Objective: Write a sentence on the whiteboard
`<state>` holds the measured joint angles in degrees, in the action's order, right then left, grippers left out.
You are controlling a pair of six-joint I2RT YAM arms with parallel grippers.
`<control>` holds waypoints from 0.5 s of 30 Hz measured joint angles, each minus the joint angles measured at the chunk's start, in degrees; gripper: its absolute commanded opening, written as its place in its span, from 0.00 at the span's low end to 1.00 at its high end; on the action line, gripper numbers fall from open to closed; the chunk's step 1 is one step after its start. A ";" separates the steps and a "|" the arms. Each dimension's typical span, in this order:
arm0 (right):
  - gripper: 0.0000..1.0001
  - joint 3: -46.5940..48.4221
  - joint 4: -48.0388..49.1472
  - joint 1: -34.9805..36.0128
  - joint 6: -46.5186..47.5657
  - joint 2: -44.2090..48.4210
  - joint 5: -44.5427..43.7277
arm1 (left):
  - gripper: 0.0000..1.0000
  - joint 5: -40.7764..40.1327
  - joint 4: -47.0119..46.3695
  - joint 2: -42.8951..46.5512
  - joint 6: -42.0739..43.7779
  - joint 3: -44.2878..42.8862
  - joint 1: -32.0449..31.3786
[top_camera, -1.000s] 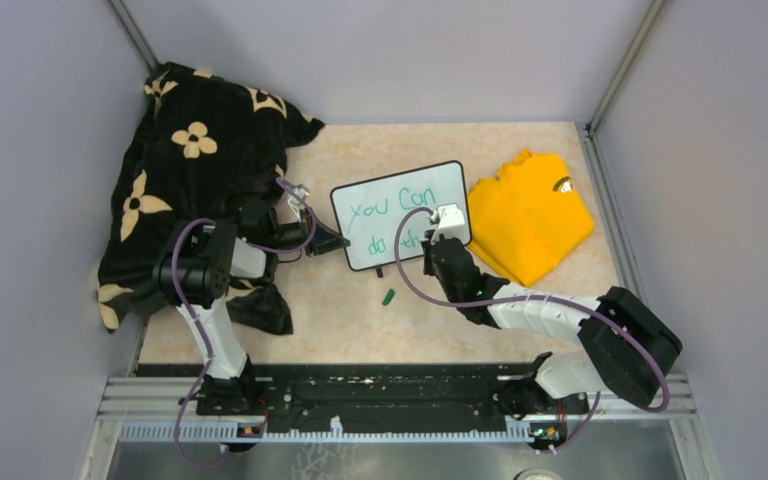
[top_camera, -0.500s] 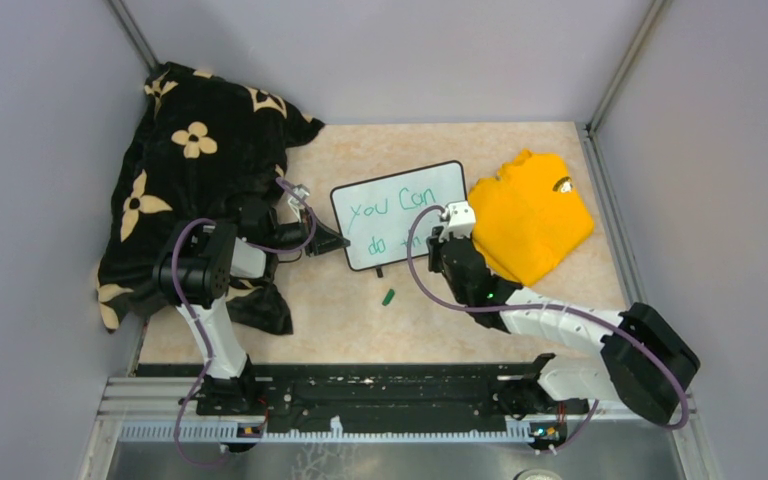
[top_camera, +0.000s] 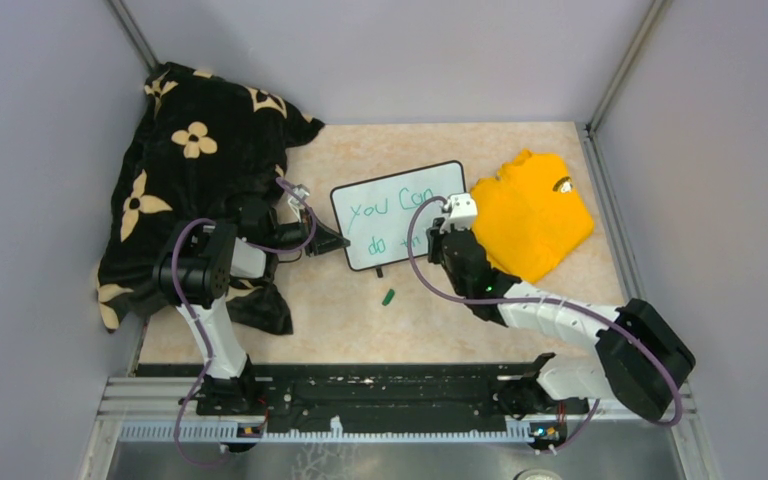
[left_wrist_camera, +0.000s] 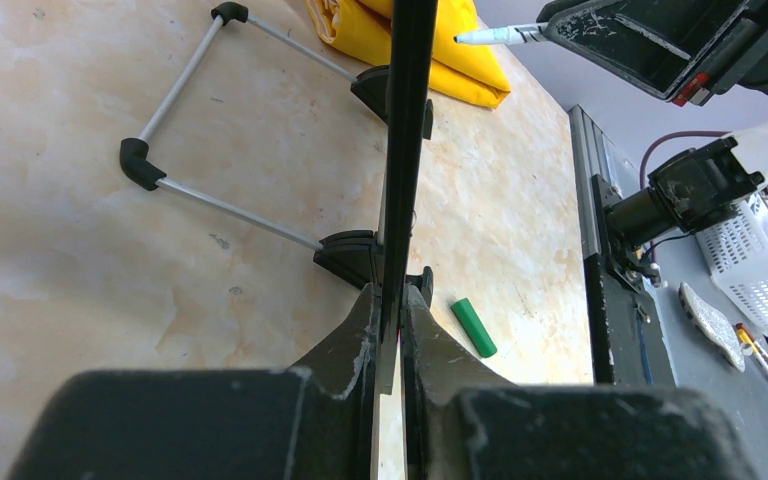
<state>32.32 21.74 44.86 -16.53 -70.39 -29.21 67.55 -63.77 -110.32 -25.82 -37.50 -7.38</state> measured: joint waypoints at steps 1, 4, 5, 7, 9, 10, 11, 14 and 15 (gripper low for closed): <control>0.00 0.17 0.20 0.00 0.00 -0.22 0.07 | 0.00 0.00 0.00 0.00 0.00 0.00 0.00; 0.00 0.50 0.33 -0.02 0.04 -0.68 0.46 | 0.00 0.00 0.00 0.00 0.00 0.00 -0.02; 0.00 0.50 0.33 -0.02 0.09 -0.76 0.50 | 0.00 0.00 0.00 0.00 0.00 0.00 -0.02; 0.00 0.68 0.46 -0.02 0.33 -1.20 0.59 | 0.00 0.00 0.00 0.00 0.00 0.00 -0.02; 0.00 0.85 0.72 -0.02 0.42 -1.66 0.70 | 0.00 0.00 0.00 0.00 0.00 0.00 -0.02; 0.00 0.85 0.76 -0.02 0.44 -1.79 0.79 | 0.00 0.00 0.00 0.00 0.00 0.00 0.00; 0.00 0.85 0.81 -0.02 0.44 -1.92 0.83 | 0.00 0.00 0.00 0.00 0.00 0.00 -0.02; 0.00 0.92 0.96 -0.04 0.44 -2.47 0.90 | 0.00 0.00 0.00 0.00 0.00 0.00 -0.02; 0.00 1.07 0.90 -0.04 0.44 -2.71 0.94 | 0.00 0.00 0.00 0.00 0.00 0.00 0.00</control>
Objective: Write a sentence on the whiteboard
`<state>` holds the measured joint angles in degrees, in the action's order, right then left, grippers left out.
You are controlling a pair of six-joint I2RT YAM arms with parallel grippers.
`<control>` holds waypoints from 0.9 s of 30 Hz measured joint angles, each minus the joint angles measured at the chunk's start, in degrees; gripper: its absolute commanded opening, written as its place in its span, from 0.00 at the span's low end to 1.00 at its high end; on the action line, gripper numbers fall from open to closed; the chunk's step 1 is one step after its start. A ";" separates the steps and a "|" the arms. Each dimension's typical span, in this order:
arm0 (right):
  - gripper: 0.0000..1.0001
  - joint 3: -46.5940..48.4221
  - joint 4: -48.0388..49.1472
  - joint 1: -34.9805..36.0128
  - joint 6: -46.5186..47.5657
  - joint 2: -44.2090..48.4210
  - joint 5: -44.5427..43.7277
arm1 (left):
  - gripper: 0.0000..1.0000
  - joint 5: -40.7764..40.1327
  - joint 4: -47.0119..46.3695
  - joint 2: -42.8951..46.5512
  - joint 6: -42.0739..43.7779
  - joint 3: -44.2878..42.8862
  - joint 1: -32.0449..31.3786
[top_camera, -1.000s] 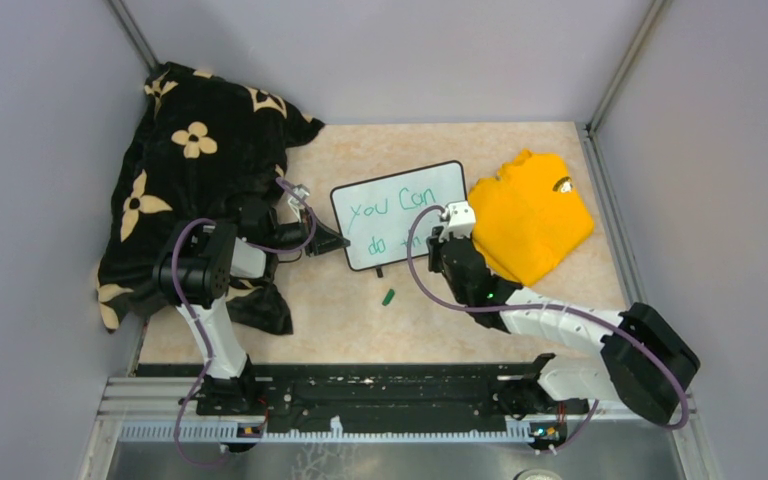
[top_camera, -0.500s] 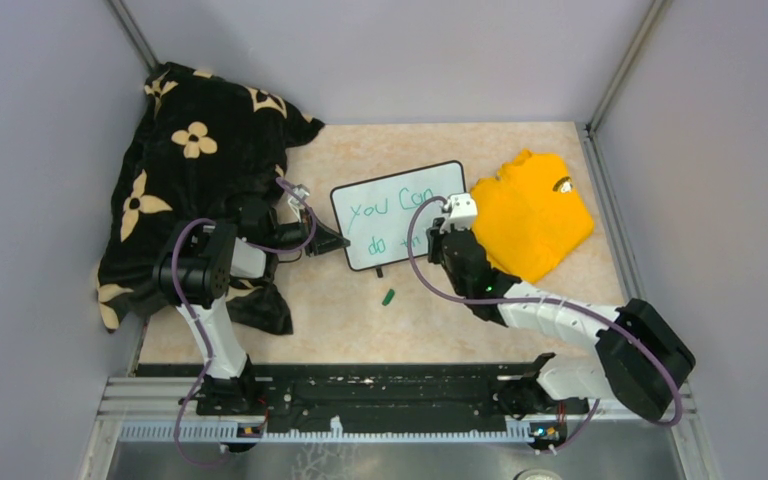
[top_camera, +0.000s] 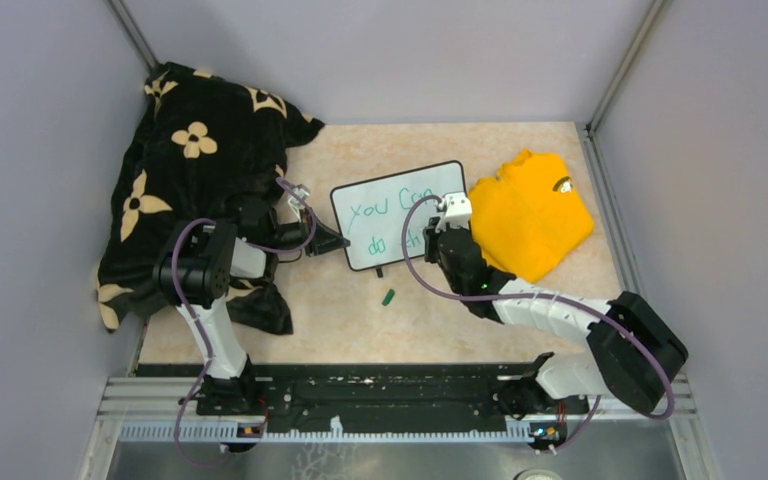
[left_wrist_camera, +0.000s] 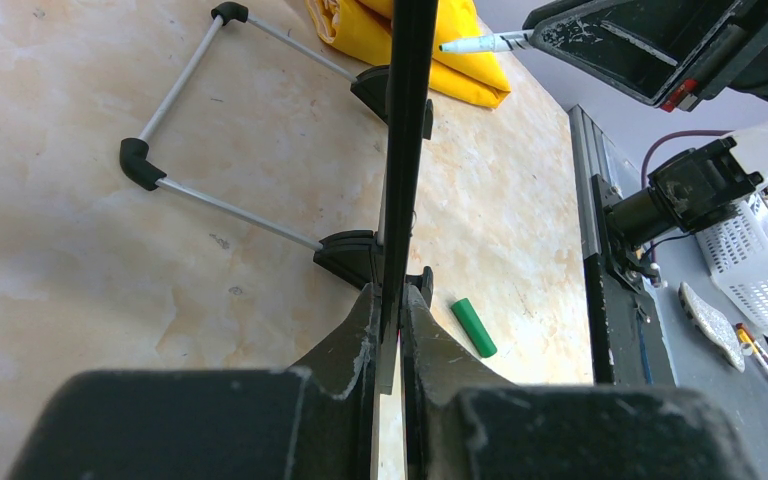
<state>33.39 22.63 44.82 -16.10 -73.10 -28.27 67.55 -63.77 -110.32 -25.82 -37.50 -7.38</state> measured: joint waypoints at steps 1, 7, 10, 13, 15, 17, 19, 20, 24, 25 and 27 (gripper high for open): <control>0.00 0.15 0.11 0.00 0.02 -0.20 0.04 | 0.00 0.02 0.00 0.00 0.00 0.00 -0.02; 0.00 0.48 0.07 0.00 0.00 -0.57 0.11 | 0.00 0.02 0.00 0.00 0.00 0.00 -0.02; 0.00 0.48 0.07 0.00 0.00 -0.57 0.11 | 0.00 0.02 0.00 0.00 0.00 0.00 -0.02; 0.00 0.48 0.09 0.00 -0.02 -0.57 0.13 | 0.00 0.00 0.00 0.00 0.00 0.00 -0.02; 0.00 0.46 0.09 0.00 -0.07 -0.44 0.17 | 0.00 0.02 0.00 0.00 0.00 0.00 -0.02; 0.00 0.33 0.07 0.00 -0.15 -0.02 0.39 | 0.00 0.02 0.02 0.00 0.00 0.00 -0.02; 0.00 0.02 0.20 0.00 -0.31 0.61 0.66 | 0.00 0.00 0.00 0.00 0.00 0.00 -0.02; 0.00 -0.37 0.15 0.00 -0.50 1.09 0.90 | 0.00 0.02 0.00 0.00 0.00 0.00 -0.02; 0.00 -2.14 0.22 0.00 -1.11 2.29 1.38 | 0.00 0.02 0.02 0.00 0.00 0.00 -0.02; 0.00 -2.51 0.09 0.00 -1.20 2.32 1.49 | 0.00 0.00 0.02 0.00 0.00 0.00 -0.02; 0.00 -2.95 -0.13 0.00 -1.60 2.32 1.60 | 0.00 0.02 0.02 0.00 0.00 0.00 -0.02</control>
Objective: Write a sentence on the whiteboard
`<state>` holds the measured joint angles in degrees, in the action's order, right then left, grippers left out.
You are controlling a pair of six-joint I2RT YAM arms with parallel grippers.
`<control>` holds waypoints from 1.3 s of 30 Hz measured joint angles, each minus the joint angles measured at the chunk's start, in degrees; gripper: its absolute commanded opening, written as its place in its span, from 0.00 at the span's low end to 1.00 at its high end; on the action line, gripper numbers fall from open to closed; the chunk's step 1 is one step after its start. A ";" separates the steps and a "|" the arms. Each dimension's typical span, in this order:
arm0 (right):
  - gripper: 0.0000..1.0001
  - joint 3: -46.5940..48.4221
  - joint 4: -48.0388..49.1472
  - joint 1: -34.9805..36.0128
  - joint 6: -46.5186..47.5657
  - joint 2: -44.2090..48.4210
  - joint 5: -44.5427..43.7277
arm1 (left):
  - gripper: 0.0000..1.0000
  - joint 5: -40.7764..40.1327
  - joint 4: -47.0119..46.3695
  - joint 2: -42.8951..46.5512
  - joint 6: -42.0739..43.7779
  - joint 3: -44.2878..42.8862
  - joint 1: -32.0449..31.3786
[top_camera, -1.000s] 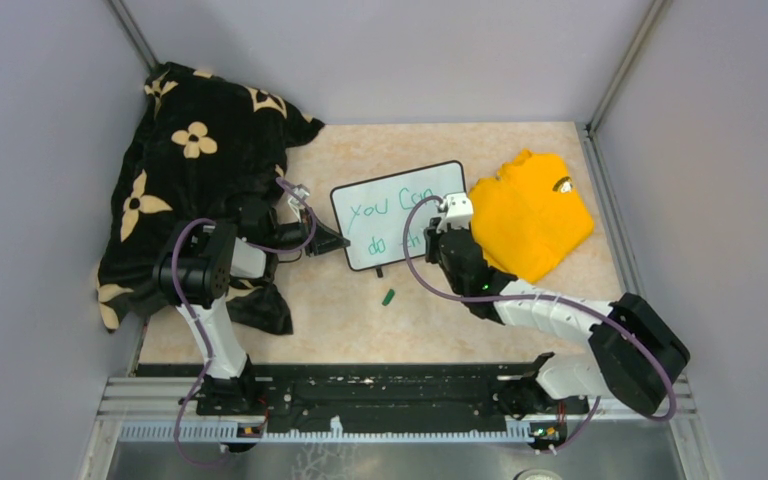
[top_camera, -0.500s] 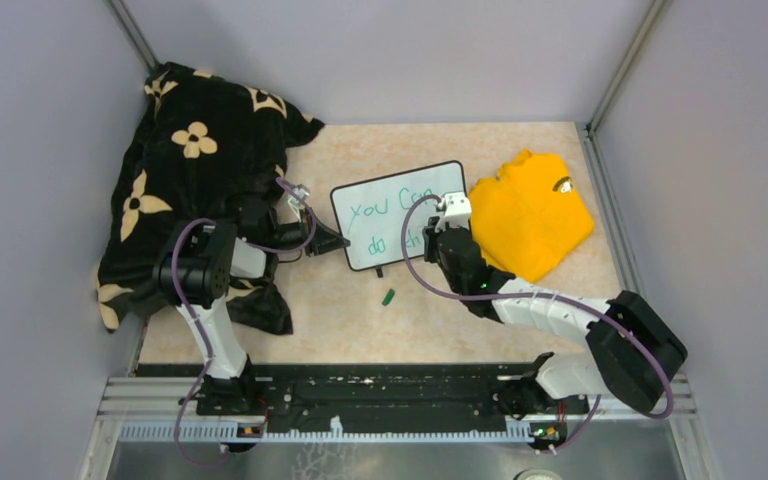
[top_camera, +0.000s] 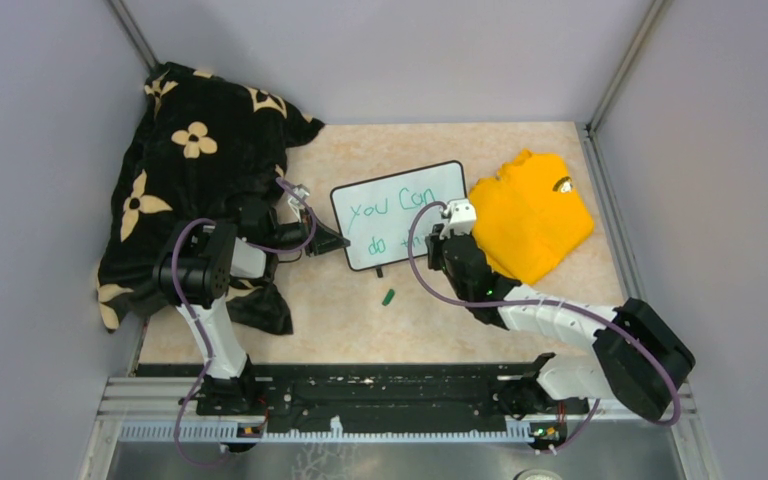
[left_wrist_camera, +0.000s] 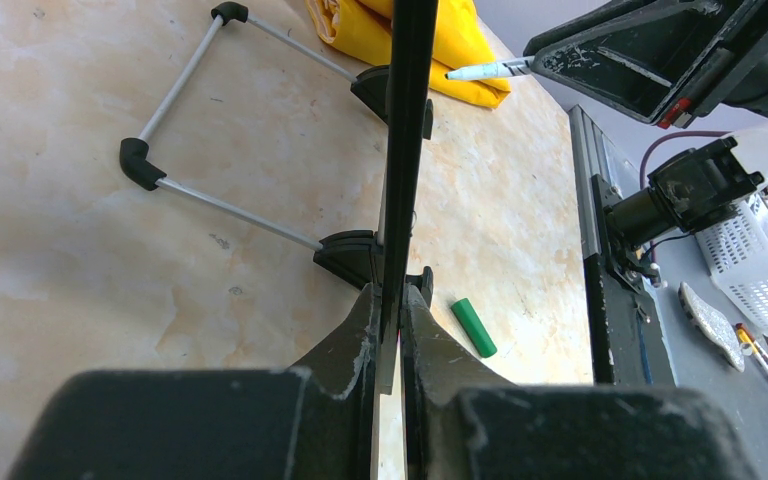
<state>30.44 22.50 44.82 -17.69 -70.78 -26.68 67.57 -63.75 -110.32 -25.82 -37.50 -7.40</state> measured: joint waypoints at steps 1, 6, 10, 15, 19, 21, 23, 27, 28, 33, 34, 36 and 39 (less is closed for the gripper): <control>0.00 -0.04 -0.20 0.00 -0.13 0.00 0.02 | 0.00 -0.02 0.00 0.00 0.00 0.00 0.00; 0.00 -0.04 -0.17 0.00 -0.48 -0.07 0.00 | 0.00 0.00 0.04 0.00 0.00 0.00 0.00; 0.00 -0.04 0.02 0.00 -0.50 -0.39 0.00 | 0.00 0.00 0.07 0.00 0.00 -0.02 0.00; 0.00 -0.02 0.28 0.00 -0.50 -1.95 -0.20 | 0.00 0.02 0.22 0.00 0.00 -0.09 0.00; 0.00 -0.02 0.72 0.00 -0.50 -3.17 -0.50 | 0.00 0.02 0.28 0.00 0.00 -0.09 0.00; 0.00 -0.02 0.90 -0.02 -0.55 -3.28 -0.52 | 0.00 0.02 0.31 0.00 0.00 -0.11 0.00; 0.00 -0.02 1.20 -0.07 -0.59 -3.32 -0.52 | 0.00 0.00 0.31 0.00 0.00 -0.11 0.00; 0.00 -0.02 1.49 -0.11 -0.61 -3.32 -0.52 | 0.00 0.02 0.31 0.00 0.00 -0.11 0.00; 0.00 -0.02 1.51 -0.13 -0.61 -3.32 -0.52 | 0.00 0.02 0.33 0.00 0.00 -0.11 0.00; 0.00 -0.02 1.51 -0.37 -1.01 -3.34 -0.48 | 0.00 0.00 0.33 0.00 0.00 -0.11 0.00; 0.00 0.00 1.51 -0.37 -1.03 -3.37 -0.48 | 0.00 0.00 0.33 0.00 0.00 -0.11 0.00; 0.00 0.00 1.51 -0.39 -1.03 -3.37 -0.48 | 0.00 0.00 0.33 0.00 0.00 -0.11 0.00; 0.00 0.00 1.51 -0.39 -1.03 -3.37 -0.48 | 0.00 0.00 0.33 0.00 0.00 -0.11 0.00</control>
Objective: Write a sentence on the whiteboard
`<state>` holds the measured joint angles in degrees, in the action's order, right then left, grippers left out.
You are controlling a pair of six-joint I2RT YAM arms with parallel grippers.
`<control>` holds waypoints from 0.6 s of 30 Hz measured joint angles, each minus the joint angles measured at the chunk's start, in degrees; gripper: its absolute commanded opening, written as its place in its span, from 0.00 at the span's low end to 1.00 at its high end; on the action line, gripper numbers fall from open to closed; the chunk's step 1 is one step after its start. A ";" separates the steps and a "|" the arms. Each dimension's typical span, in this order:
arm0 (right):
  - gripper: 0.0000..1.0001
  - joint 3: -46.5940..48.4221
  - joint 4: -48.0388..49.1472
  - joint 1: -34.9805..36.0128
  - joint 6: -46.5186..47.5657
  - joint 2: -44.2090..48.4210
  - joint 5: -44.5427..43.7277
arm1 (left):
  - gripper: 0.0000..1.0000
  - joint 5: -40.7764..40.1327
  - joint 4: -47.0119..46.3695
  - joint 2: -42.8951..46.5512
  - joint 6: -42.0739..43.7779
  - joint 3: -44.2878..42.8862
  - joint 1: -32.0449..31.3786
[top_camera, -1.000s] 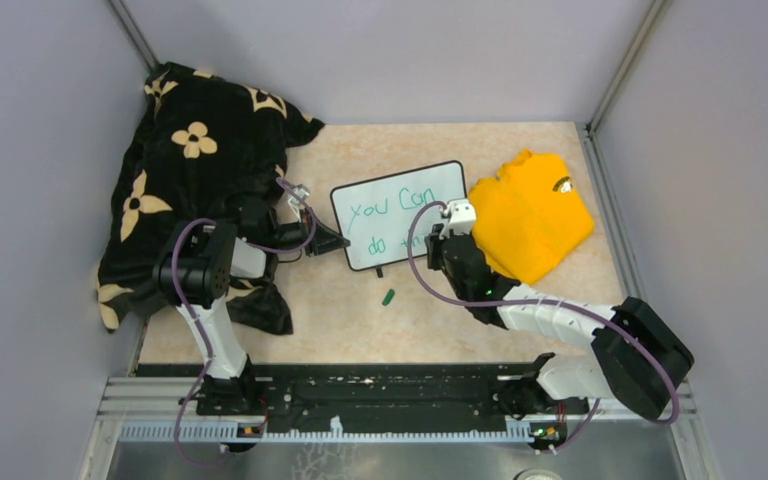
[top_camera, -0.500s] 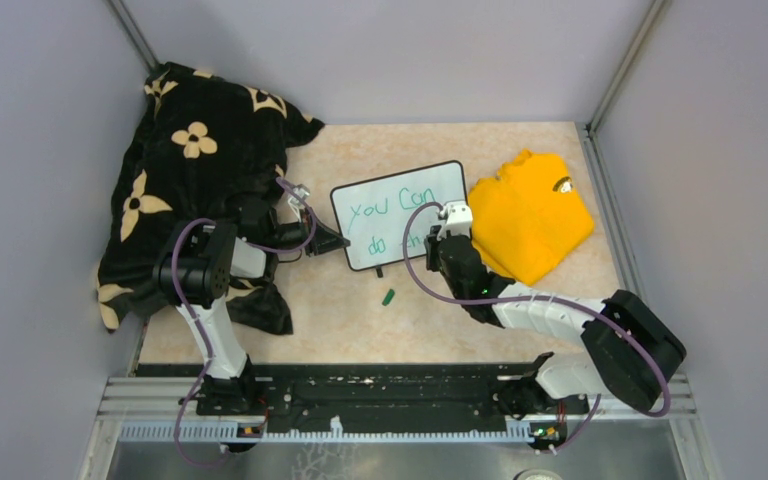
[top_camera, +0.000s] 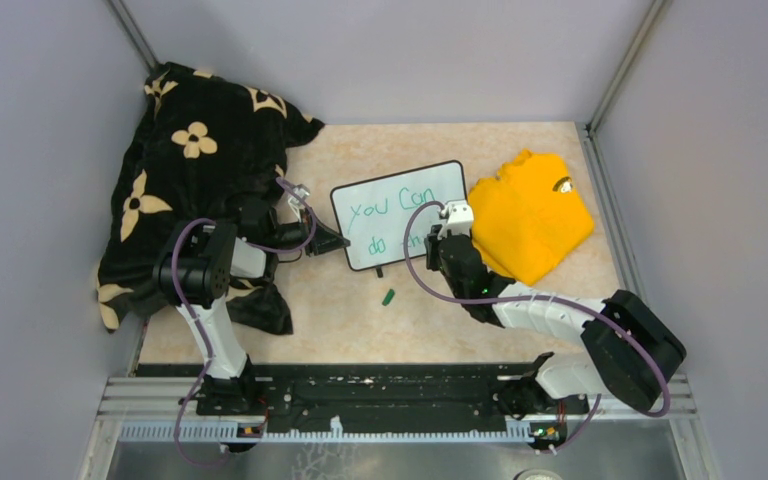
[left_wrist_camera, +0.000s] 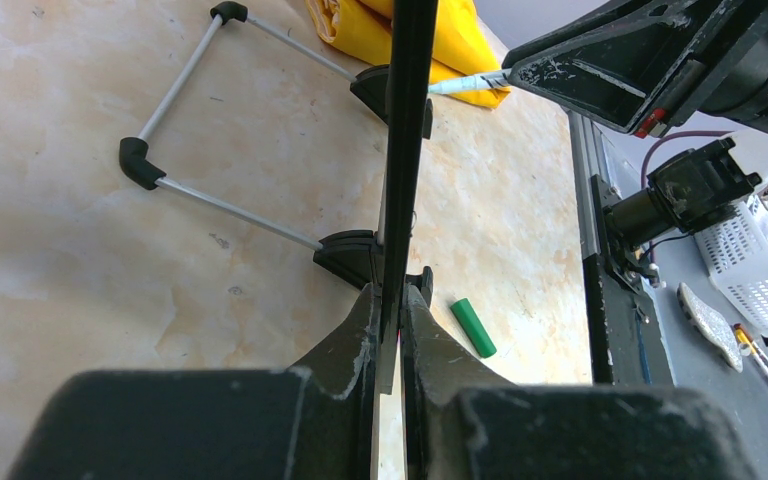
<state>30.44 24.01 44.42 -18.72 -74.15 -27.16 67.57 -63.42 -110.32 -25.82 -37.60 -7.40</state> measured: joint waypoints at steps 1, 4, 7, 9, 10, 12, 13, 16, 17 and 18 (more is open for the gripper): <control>0.00 0.00 0.00 0.00 0.00 0.00 0.00 | 0.00 0.00 0.00 0.00 0.00 0.00 0.00; 0.00 0.07 0.00 -0.11 -0.02 -0.07 0.00 | 0.00 0.02 0.02 0.00 0.00 0.00 -0.11; 0.00 0.13 0.02 -0.33 -0.02 -0.11 0.00 | 0.00 0.00 0.02 0.00 0.00 0.00 -0.24; 0.00 0.31 -0.09 -0.37 0.00 -0.13 -0.02 | 0.00 0.02 0.02 0.00 0.00 0.00 -0.28; 0.00 0.44 -0.02 -0.37 0.00 -0.15 -0.02 | 0.00 0.02 0.02 0.00 0.00 0.00 -0.28; 0.00 0.70 -0.02 -0.42 0.00 -0.15 -0.07 | 0.00 0.02 0.02 0.00 0.00 0.00 -0.28; 0.00 0.74 0.02 -0.44 0.00 -0.17 -0.09 | 0.00 0.02 0.02 0.00 0.00 0.00 -0.28; 0.00 0.76 0.07 -0.48 0.00 -0.17 -0.11 | 0.00 0.02 0.02 0.00 0.00 -0.02 -0.28; 0.00 0.76 0.07 -0.48 0.00 -0.17 -0.13 | 0.00 0.02 0.02 0.00 0.00 -0.02 -0.28; 0.00 0.76 0.07 -0.48 0.00 -0.17 -0.11 | 0.00 0.02 0.02 0.00 0.00 -0.02 -0.28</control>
<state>31.20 24.08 43.94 -18.72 -74.32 -27.27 67.59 -63.40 -110.32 -25.82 -37.63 -7.68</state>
